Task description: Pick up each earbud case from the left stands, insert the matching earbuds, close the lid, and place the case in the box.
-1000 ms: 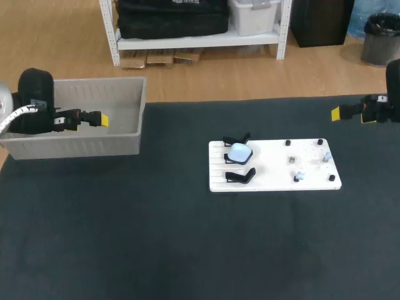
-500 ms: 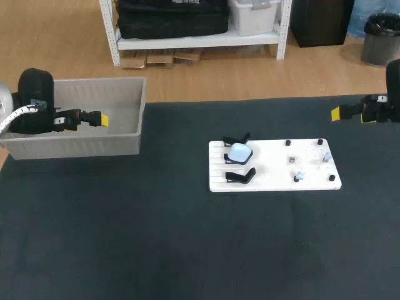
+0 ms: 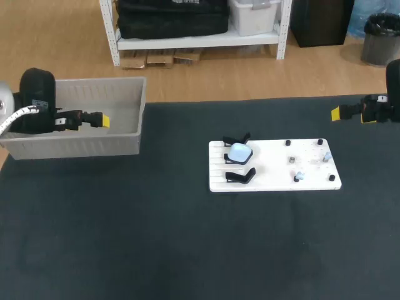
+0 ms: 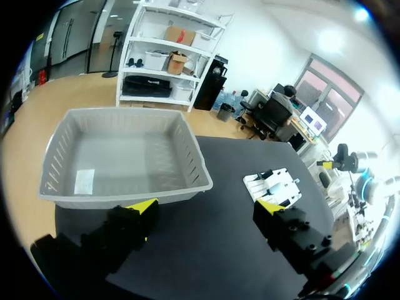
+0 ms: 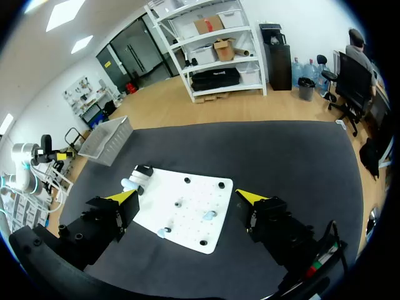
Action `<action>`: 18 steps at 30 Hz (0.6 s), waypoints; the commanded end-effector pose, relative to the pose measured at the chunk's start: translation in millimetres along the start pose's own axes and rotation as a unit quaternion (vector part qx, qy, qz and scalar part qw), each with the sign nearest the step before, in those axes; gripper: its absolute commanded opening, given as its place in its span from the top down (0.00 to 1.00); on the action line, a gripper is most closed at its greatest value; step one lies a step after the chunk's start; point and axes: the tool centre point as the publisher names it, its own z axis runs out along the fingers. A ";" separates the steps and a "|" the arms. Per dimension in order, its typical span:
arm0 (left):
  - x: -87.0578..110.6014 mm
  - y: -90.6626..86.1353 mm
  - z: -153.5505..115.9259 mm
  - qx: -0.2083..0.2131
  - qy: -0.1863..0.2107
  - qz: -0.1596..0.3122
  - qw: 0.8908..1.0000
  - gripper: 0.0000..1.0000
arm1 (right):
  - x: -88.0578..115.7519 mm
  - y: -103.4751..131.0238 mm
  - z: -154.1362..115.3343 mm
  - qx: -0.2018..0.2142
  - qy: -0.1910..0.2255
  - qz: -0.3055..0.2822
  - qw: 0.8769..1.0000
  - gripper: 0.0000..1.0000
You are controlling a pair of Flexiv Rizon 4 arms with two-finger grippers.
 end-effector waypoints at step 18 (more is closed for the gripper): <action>-20.4 -52.9 38.0 0.157 0.031 0.252 0.954 0.00 | -0.1 -1.1 -0.1 -0.002 0.000 -0.001 1.000 0.00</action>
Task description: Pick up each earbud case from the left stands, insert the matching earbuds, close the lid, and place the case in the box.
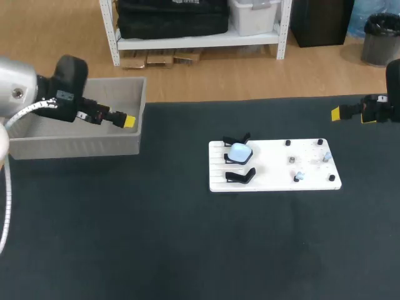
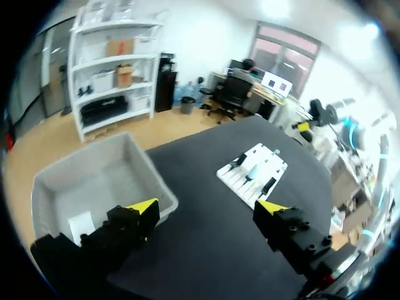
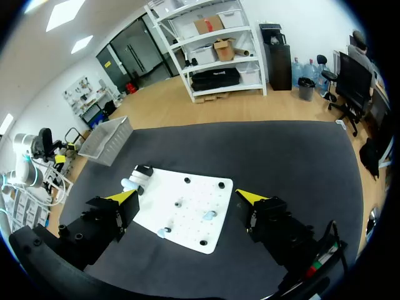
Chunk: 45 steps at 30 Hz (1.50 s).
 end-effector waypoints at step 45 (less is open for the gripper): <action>-6.7 -82.5 146.1 0.244 -0.076 0.268 0.929 0.00 | -0.1 -1.1 -0.2 -0.002 0.000 -0.001 1.000 0.00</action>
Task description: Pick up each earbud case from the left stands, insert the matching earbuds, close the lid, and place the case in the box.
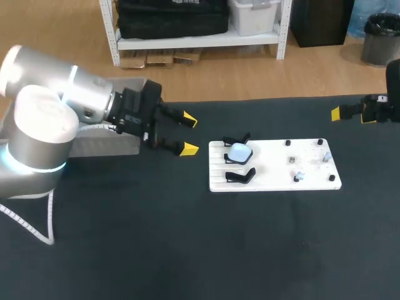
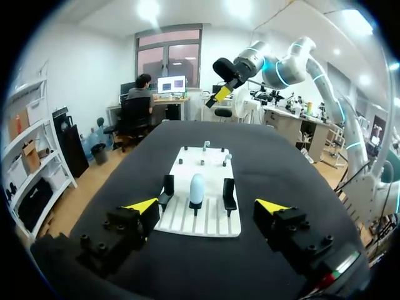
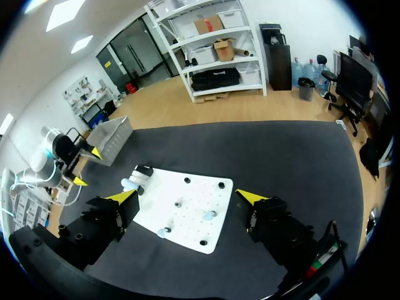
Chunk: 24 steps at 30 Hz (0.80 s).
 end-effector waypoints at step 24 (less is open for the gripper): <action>17.1 0.5 68.8 0.039 0.003 0.030 0.999 0.53 | -0.1 -1.1 -0.2 -0.002 0.000 -0.001 1.000 0.00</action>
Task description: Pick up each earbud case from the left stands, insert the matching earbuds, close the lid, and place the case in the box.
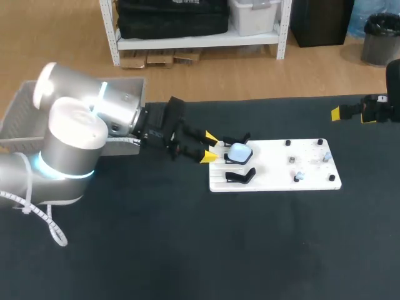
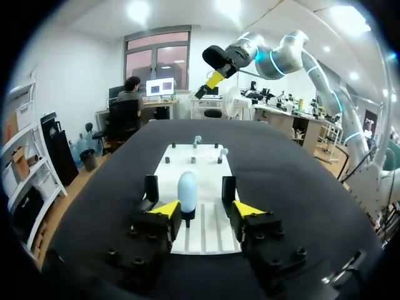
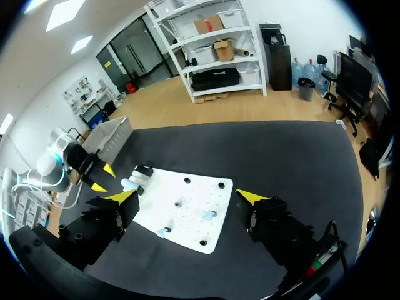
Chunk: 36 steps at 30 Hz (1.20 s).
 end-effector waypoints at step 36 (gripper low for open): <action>11.9 27.6 42.6 -0.008 0.007 -0.007 1.000 0.57 | -0.1 -1.1 -0.2 -0.002 0.000 -0.001 1.000 0.00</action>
